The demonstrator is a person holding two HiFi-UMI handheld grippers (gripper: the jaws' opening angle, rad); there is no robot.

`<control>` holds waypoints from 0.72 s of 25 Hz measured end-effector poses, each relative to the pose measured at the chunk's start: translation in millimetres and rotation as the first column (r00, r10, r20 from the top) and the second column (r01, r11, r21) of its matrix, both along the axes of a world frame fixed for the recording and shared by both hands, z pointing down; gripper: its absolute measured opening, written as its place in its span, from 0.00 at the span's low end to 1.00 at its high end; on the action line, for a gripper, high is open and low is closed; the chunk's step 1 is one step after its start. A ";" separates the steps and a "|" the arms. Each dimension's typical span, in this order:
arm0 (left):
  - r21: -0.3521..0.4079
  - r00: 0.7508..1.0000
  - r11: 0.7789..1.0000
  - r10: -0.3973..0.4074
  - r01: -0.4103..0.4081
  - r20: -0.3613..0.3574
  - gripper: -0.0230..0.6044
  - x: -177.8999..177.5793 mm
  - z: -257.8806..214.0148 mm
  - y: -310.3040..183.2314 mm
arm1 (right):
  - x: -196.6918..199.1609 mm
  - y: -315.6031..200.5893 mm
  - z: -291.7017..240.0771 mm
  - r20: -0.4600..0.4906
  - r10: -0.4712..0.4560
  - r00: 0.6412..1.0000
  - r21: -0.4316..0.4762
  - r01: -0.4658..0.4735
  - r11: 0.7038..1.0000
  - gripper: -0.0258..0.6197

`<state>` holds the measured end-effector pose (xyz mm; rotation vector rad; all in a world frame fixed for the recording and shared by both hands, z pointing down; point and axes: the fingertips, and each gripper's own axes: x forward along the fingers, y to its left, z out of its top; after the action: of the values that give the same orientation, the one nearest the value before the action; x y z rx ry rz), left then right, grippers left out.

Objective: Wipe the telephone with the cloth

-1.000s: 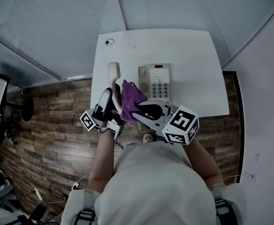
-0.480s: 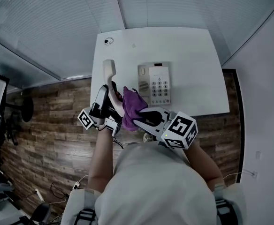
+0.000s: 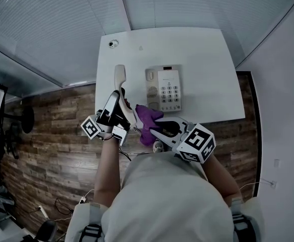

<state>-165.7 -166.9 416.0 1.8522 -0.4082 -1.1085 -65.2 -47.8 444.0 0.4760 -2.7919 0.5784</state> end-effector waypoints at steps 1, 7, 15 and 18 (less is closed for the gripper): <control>-0.007 1.000 1.000 0.003 -0.003 0.024 0.39 2.3 2.3 -0.8 | 3.4 -1.3 0.8 -0.003 0.012 1.000 -0.002 -0.012 1.000 0.17; -0.077 0.977 0.997 0.035 -0.020 0.209 0.39 25.1 23.4 -6.4 | 27.5 -12.6 4.8 -0.036 0.102 0.994 0.013 -0.102 0.995 0.17; -0.212 0.854 0.977 0.089 0.026 0.513 0.39 57.1 67.4 -15.4 | 61.9 -38.9 3.7 -0.078 0.260 0.963 0.051 -0.256 0.965 0.17; -0.192 0.743 0.979 0.077 0.070 0.665 0.39 62.8 80.4 -21.5 | 73.4 -48.6 1.1 -0.083 0.311 0.947 0.063 -0.306 0.950 0.17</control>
<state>-102.9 -188.4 496.4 2.0147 -0.8971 -0.3229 8.2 -96.4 445.1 0.9375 -2.6660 0.5340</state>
